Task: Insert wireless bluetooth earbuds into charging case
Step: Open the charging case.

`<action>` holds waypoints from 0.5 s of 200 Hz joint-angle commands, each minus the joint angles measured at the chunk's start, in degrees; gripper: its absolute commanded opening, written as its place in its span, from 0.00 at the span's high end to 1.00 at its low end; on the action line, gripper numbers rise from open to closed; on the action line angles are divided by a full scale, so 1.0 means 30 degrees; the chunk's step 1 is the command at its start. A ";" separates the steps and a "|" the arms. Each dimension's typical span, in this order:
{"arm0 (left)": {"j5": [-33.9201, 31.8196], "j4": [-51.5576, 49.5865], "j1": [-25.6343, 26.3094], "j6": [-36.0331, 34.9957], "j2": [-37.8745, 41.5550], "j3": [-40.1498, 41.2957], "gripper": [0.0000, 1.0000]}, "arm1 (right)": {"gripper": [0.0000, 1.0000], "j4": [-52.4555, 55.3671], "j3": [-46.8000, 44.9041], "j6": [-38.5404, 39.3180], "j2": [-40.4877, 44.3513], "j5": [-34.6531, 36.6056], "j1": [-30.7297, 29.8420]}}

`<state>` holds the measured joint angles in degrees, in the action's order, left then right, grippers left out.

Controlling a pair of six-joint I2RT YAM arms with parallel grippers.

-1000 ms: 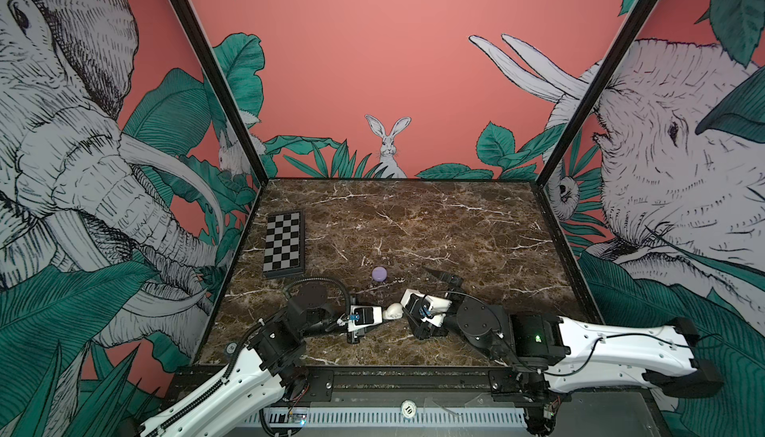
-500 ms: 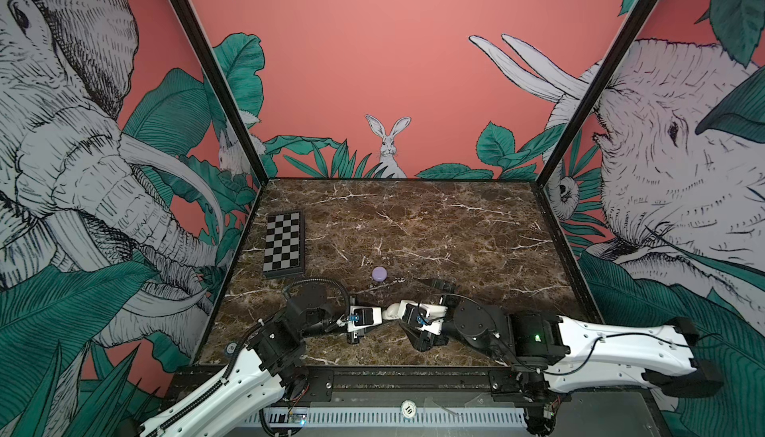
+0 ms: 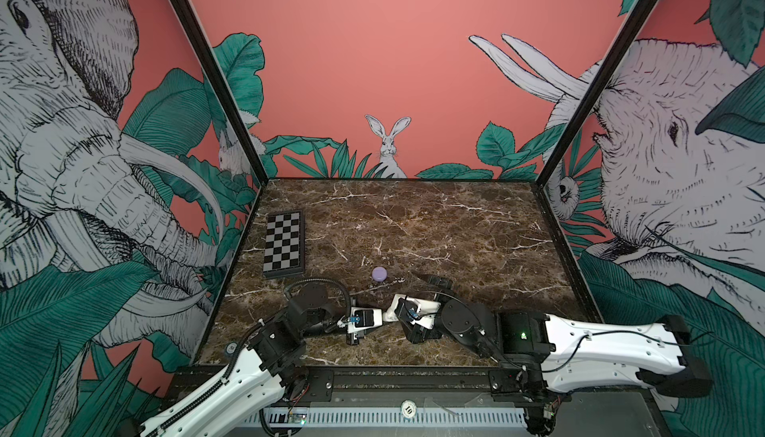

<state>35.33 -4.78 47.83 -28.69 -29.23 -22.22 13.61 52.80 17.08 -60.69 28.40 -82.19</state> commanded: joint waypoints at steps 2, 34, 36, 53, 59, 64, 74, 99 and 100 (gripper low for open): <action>0.0368 -0.0250 0.0083 -0.0551 0.0047 0.0215 1.00 | 0.02 -0.0609 0.0537 -0.0260 0.0346 0.0318 0.0191; 0.0496 -0.0026 0.0081 -0.0646 0.0077 0.0232 1.00 | 0.02 -0.0273 0.0561 -0.0471 0.0336 0.0156 0.0470; 0.0498 -0.0006 0.0081 -0.0658 0.0091 0.0229 1.00 | 0.02 -0.0247 0.0579 -0.0492 0.0358 0.0145 0.0473; 0.0507 -0.0012 0.0092 -0.0793 0.0077 0.0287 1.00 | 0.02 -0.0057 0.0869 -0.0843 0.0857 -0.0174 0.0488; 0.0366 0.0005 0.0088 -0.0915 0.0133 0.0336 1.00 | 0.02 -0.0222 0.0888 -0.1044 0.1304 -0.0209 0.0477; 0.0180 0.0010 0.0088 -0.0935 0.0175 0.0381 1.00 | 0.02 -0.0342 0.0913 -0.1226 0.1735 -0.0180 0.0478; -0.0141 -0.0032 0.0114 -0.1119 0.0345 0.0462 1.00 | 0.02 -0.0333 0.1141 -0.1821 0.2501 0.0444 0.0539; -0.1638 -0.0703 0.0212 -0.1713 0.0544 0.0232 1.00 | 0.02 0.1823 0.2684 -0.4313 0.3395 0.2090 0.1132; -0.1683 -0.0727 0.0220 -0.1730 0.0545 0.0215 1.00 | 0.02 0.1983 0.2738 -0.4491 0.3404 0.2097 0.1198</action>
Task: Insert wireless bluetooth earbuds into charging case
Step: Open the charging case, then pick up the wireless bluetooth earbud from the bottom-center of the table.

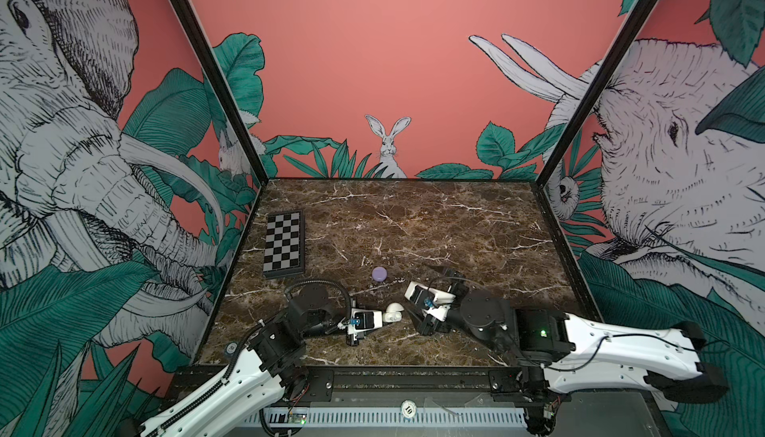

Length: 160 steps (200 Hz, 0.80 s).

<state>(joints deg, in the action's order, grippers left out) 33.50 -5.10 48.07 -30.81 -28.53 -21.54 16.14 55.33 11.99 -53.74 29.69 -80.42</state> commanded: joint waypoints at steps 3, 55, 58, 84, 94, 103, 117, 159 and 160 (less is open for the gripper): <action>-0.1173 -0.0680 0.0146 -0.1012 0.0316 -0.0073 1.00 | 0.02 0.1550 0.2090 -0.3205 0.1116 0.1652 0.0729; -0.2332 -0.0474 0.0148 -0.0806 0.0386 -0.0410 1.00 | 0.02 0.8719 0.3371 -1.2293 0.0977 -0.1578 0.4829; -0.2319 -0.0468 0.0147 -0.0842 0.0431 -0.0357 1.00 | 0.02 0.9111 0.3388 -1.2691 0.0868 -0.2112 0.5164; -0.2163 -0.0580 0.0176 -0.0581 0.0708 -0.0319 1.00 | 0.10 1.2016 0.3354 -1.5849 -0.0440 -0.4998 0.7025; -0.1924 -0.0569 0.0191 -0.0390 0.0694 -0.0319 1.00 | 0.10 1.2643 0.3147 -1.6957 -0.0988 -0.5511 0.7307; -0.1651 -0.0504 0.0220 -0.0265 0.0595 -0.0347 1.00 | 0.12 1.2834 0.2820 -1.7613 -0.1442 -0.6000 0.7452; -0.1244 -0.0452 0.0209 0.0073 0.0389 -0.0507 1.00 | 0.16 1.2725 0.2341 -1.8048 -0.1942 -0.6704 0.7527; -0.0710 -0.0430 0.0380 0.0359 0.0121 -0.0562 1.00 | 0.35 1.2763 0.0930 -1.9396 -0.3358 -0.7220 0.8918; -0.0694 -0.0434 0.0381 0.0348 0.0143 -0.0573 1.00 | 0.36 1.2729 0.0897 -1.9401 -0.3417 -0.7314 0.8986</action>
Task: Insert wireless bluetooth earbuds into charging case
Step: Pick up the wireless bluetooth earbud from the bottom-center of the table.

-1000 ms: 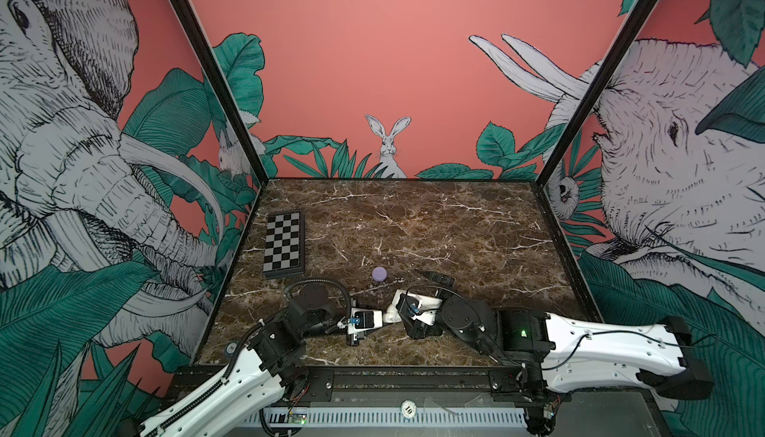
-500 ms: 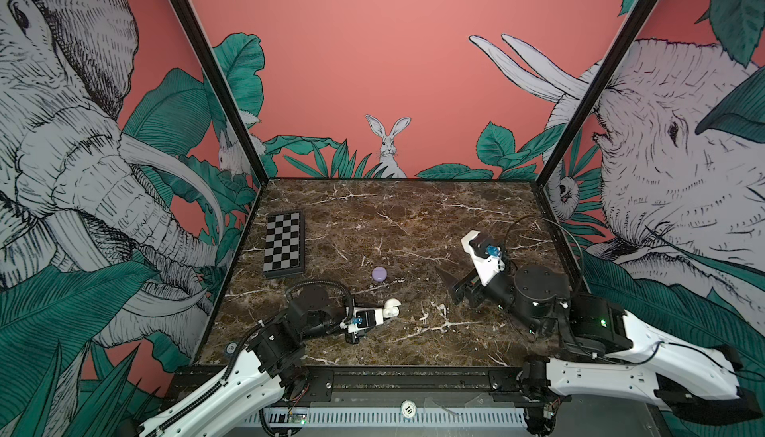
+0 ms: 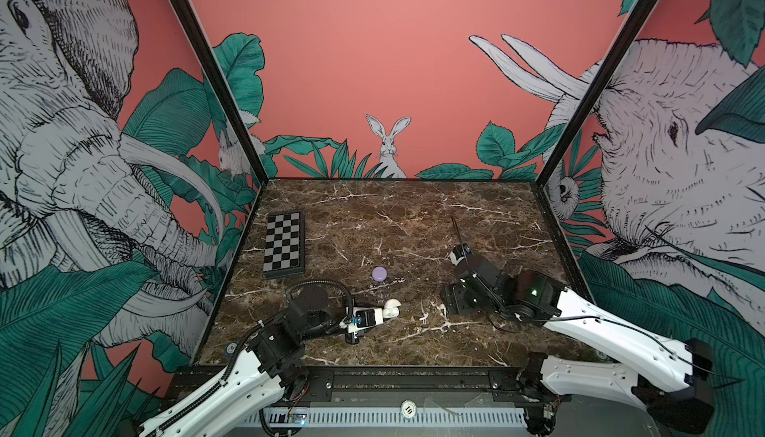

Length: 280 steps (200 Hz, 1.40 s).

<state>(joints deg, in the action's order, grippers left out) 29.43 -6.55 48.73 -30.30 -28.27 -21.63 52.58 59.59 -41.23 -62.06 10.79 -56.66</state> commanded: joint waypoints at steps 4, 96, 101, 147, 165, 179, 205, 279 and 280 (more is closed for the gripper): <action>0.0662 0.0007 0.0198 0.0185 0.0051 -0.0552 1.00 | 0.39 0.0527 -0.0660 -0.1755 -0.0868 -0.1347 0.1262; 0.0471 -0.0308 0.0544 -0.0091 0.0313 -0.0526 1.00 | 0.41 -0.0561 0.0201 -0.1886 -0.8444 -0.4483 0.3246; 0.0468 -0.0308 0.0558 -0.0077 0.0342 -0.0525 1.00 | 0.42 -0.0591 0.0300 -0.1822 -0.8876 -0.4715 0.3423; 0.0413 -0.0498 0.0690 -0.0258 0.0466 -0.0524 1.00 | 0.43 0.0078 0.1729 -0.0909 -1.1810 -0.3810 0.3796; 0.0356 -0.0543 0.0720 -0.0276 0.0604 -0.0525 1.00 | 0.45 0.0237 0.2101 -0.0569 -1.2564 -0.3799 0.3825; 0.0323 -0.0545 0.0725 -0.0316 0.0696 -0.0508 1.00 | 0.46 0.0387 0.2281 -0.0370 -1.2956 -0.3323 0.3829; 0.0352 -0.0572 0.0778 -0.0380 0.0810 -0.0511 1.00 | 0.48 0.0955 0.2742 -0.0117 -1.3808 -0.2472 0.3859; 0.0308 -0.0605 0.0866 -0.0489 0.0972 -0.0463 1.00 | 0.57 0.0711 0.3302 0.0164 -1.5017 -0.2923 0.3858; 0.0317 -0.0603 0.0866 -0.0497 0.0965 -0.0465 1.00 | 0.57 0.0719 0.3306 0.0172 -1.5036 -0.2937 0.3859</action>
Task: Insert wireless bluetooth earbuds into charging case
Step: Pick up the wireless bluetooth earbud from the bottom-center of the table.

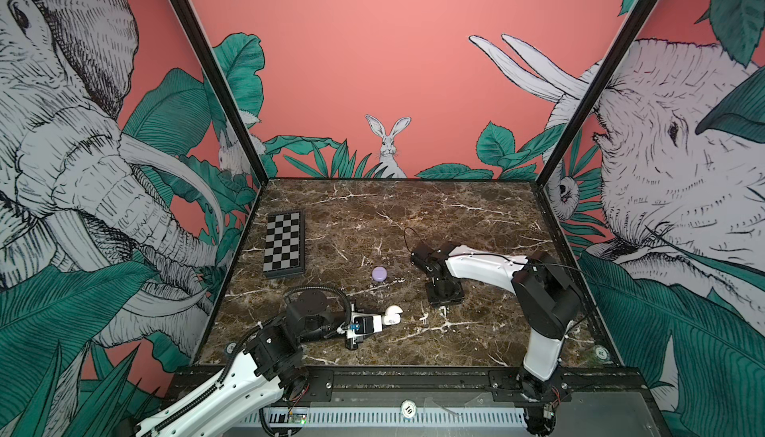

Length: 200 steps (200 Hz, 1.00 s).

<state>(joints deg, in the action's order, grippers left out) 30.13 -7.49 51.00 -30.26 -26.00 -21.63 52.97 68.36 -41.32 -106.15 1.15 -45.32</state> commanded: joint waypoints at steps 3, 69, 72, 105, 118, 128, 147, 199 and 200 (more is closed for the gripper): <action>0.0078 -0.0317 0.0108 -0.0521 0.0237 -0.0455 1.00 | 0.57 0.0572 0.0388 0.0182 -0.0331 0.0286 0.0048; -0.0020 -0.0438 0.0138 -0.0691 0.0331 -0.0462 1.00 | 0.63 0.0419 0.0020 0.0003 -0.0737 0.0057 -0.0010; -0.0023 -0.0435 0.0163 -0.0672 0.0318 -0.0444 1.00 | 0.64 0.0394 0.0034 0.0004 -0.0740 0.0108 -0.0032; -0.0024 -0.0434 0.0167 -0.0692 0.0375 -0.0459 1.00 | 0.65 0.0521 -0.0044 -0.0094 -0.0684 0.0166 -0.0240; -0.0060 -0.0464 0.0196 -0.0700 0.0375 -0.0452 1.00 | 0.66 0.0456 -0.0135 -0.0171 -0.0710 0.0072 -0.0317; -0.0053 -0.0464 0.0211 -0.0723 0.0403 -0.0463 1.00 | 0.66 0.0497 -0.0195 -0.0227 -0.0700 0.0075 -0.0423; -0.0110 -0.0515 0.0196 -0.0756 0.0463 -0.0465 1.00 | 0.70 0.0340 -0.0501 -0.0432 -0.0598 0.0079 -0.0647; -0.0141 -0.0552 0.0247 -0.0833 0.0550 -0.0465 1.00 | 0.69 0.0492 -0.0752 -0.1108 0.0020 0.0590 -0.1108; -0.0141 -0.0552 0.0236 -0.0837 0.0551 -0.0466 1.00 | 0.69 0.0500 -0.0753 -0.1109 0.0021 0.0587 -0.1116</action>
<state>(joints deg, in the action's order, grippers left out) 29.50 -8.51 51.35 -31.38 -24.97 -21.63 52.84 68.03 -43.11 -106.50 2.15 -47.79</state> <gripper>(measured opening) 0.229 0.309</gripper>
